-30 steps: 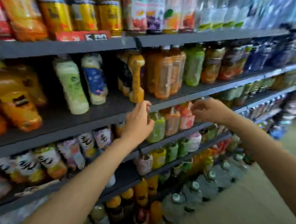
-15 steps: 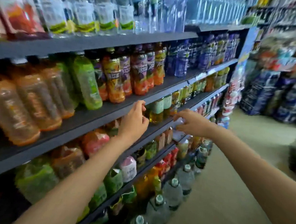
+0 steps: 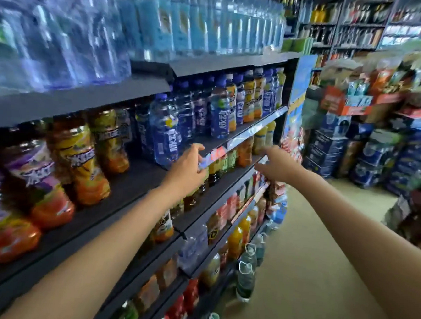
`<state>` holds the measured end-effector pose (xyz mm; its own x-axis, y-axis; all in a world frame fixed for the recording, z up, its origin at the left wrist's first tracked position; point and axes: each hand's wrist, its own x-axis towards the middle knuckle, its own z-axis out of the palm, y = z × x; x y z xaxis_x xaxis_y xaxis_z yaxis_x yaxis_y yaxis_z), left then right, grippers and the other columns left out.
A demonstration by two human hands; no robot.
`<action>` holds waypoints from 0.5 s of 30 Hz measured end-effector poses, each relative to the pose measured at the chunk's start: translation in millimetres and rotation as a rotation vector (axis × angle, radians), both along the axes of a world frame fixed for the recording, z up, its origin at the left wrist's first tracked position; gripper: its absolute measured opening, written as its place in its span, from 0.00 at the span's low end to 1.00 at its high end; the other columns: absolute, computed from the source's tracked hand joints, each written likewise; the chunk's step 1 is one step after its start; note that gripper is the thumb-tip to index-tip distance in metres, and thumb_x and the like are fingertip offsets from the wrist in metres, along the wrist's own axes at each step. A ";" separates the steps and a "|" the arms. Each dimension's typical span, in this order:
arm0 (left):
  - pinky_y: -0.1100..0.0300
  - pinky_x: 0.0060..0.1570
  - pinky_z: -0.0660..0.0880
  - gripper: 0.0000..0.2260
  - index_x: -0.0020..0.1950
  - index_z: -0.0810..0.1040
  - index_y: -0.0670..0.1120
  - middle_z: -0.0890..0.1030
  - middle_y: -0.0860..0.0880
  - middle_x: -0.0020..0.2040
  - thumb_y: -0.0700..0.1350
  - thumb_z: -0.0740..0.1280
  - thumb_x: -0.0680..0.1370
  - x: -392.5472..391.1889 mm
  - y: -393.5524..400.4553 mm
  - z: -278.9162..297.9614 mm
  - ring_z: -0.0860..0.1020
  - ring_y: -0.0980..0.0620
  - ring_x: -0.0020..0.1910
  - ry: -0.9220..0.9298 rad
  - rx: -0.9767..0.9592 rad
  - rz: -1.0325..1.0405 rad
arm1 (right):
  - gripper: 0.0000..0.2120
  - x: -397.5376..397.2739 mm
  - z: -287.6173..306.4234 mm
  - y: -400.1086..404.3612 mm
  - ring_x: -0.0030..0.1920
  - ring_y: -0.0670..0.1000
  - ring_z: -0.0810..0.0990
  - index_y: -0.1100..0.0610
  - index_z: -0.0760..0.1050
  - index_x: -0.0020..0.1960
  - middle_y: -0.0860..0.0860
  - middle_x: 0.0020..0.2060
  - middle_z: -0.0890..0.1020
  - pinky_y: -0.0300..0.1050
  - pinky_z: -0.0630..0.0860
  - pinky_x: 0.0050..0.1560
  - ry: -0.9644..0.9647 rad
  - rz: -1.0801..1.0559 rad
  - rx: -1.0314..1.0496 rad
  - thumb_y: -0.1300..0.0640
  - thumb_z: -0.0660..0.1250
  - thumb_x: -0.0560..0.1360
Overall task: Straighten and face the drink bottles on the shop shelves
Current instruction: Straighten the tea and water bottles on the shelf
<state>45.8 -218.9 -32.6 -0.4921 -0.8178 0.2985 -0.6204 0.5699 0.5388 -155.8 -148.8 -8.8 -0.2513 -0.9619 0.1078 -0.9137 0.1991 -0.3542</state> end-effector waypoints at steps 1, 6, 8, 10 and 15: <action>0.50 0.53 0.73 0.21 0.68 0.62 0.46 0.73 0.48 0.56 0.40 0.63 0.77 -22.0 -14.8 -4.9 0.76 0.47 0.52 -0.010 -0.006 0.001 | 0.19 -18.8 -5.0 -24.3 0.58 0.59 0.74 0.63 0.68 0.67 0.60 0.60 0.75 0.45 0.69 0.50 -0.004 0.023 -0.013 0.59 0.62 0.77; 0.50 0.52 0.74 0.22 0.70 0.62 0.47 0.72 0.49 0.54 0.40 0.63 0.77 -116.1 -88.0 -23.3 0.75 0.48 0.50 0.055 0.024 0.122 | 0.25 -101.6 -25.2 -141.5 0.56 0.57 0.73 0.59 0.59 0.73 0.60 0.64 0.71 0.43 0.67 0.47 -0.102 0.170 -0.076 0.58 0.62 0.78; 0.53 0.49 0.73 0.23 0.71 0.62 0.48 0.71 0.49 0.55 0.39 0.62 0.77 -145.7 -118.3 -21.8 0.75 0.50 0.48 0.068 0.031 0.194 | 0.29 -133.7 -19.1 -190.2 0.62 0.59 0.70 0.56 0.56 0.74 0.60 0.67 0.67 0.48 0.69 0.55 -0.147 0.254 -0.122 0.56 0.64 0.78; 0.57 0.45 0.71 0.23 0.71 0.62 0.50 0.71 0.49 0.55 0.38 0.62 0.77 -169.4 -143.9 -19.1 0.74 0.52 0.46 0.122 0.046 0.277 | 0.33 -160.9 -4.5 -238.0 0.64 0.62 0.68 0.54 0.53 0.76 0.61 0.68 0.64 0.54 0.69 0.60 -0.146 0.275 -0.216 0.53 0.66 0.76; 0.62 0.43 0.69 0.24 0.71 0.62 0.52 0.72 0.51 0.53 0.37 0.61 0.77 -202.4 -176.8 -21.1 0.75 0.56 0.44 0.141 0.079 0.450 | 0.40 -175.7 31.8 -329.8 0.67 0.63 0.65 0.58 0.49 0.76 0.64 0.68 0.63 0.53 0.64 0.65 -0.267 0.391 -0.419 0.54 0.69 0.74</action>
<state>-156.6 -395.7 -53.7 -0.0434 -0.9633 0.2651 -0.7141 0.2155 0.6661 -331.5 -478.6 23.0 0.0394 -0.8778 0.4773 -0.7602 -0.3364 -0.5558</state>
